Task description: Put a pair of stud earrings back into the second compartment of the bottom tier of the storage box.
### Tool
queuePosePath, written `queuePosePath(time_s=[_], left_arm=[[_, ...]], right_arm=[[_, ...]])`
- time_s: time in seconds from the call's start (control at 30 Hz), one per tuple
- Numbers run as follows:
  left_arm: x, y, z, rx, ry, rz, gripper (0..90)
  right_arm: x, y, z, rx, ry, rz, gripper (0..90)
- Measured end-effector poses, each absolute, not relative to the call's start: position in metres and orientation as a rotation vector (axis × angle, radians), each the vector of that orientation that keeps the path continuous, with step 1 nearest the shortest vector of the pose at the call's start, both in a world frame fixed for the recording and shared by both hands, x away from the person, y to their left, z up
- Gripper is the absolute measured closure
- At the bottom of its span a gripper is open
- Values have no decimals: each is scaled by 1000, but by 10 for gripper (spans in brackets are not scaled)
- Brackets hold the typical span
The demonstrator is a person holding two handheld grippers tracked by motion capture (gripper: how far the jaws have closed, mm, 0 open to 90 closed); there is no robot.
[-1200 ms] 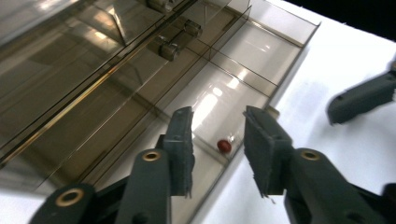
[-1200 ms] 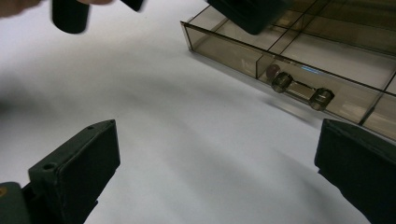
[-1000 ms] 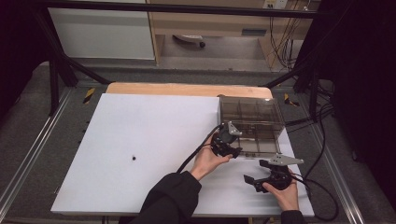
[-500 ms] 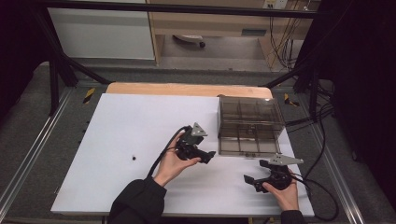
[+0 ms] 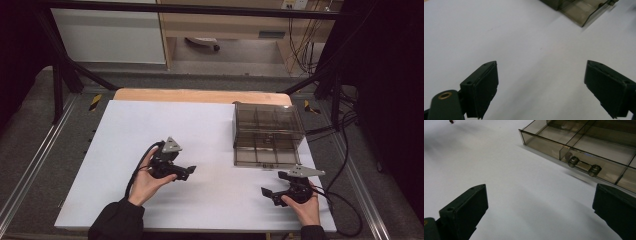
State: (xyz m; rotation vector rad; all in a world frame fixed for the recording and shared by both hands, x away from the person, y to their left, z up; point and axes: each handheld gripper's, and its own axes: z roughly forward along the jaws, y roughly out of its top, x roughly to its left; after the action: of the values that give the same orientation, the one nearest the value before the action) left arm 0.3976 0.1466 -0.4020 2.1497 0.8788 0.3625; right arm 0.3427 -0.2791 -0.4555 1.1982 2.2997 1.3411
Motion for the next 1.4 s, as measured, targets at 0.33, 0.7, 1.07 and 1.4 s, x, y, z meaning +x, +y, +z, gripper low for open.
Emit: queuePosePath(time_s=[0.33, 0.7, 1.07, 1.4], left_arm=[[389, 209, -411, 2131, 976, 418, 101], [382, 240, -426, 2118, 1079, 440, 142], [389, 254, -434, 2111, 1177, 484, 294], [391, 255, -440, 2123, 1196, 501, 472]], right_arm=[[343, -279, -456, 1208, 2296, 1341, 7], [343, -279, -457, 1207, 2295, 1337, 7], [343, -279, -457, 1209, 2297, 1336, 7], [343, -279, -457, 1208, 2296, 1336, 7]])
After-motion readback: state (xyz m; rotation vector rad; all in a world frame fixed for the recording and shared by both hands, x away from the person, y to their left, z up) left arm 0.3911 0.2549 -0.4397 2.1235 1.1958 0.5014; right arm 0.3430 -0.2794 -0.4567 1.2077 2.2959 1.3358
